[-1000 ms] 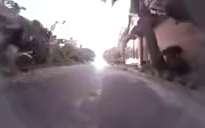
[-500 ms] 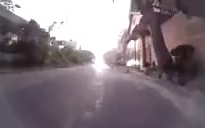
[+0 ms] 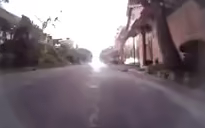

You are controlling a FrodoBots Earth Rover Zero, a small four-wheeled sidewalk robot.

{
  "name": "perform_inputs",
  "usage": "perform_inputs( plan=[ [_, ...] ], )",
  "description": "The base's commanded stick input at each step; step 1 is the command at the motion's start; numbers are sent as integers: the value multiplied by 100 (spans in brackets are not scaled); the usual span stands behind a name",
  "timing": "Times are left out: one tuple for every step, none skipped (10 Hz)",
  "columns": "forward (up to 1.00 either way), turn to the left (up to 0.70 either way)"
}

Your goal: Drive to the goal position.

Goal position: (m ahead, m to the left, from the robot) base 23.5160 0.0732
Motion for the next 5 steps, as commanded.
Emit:
perform_inputs(
  plan=[
    [100, 0],
    [100, 0],
    [100, 0],
    [100, 0],
    [100, 0]
  ],
)
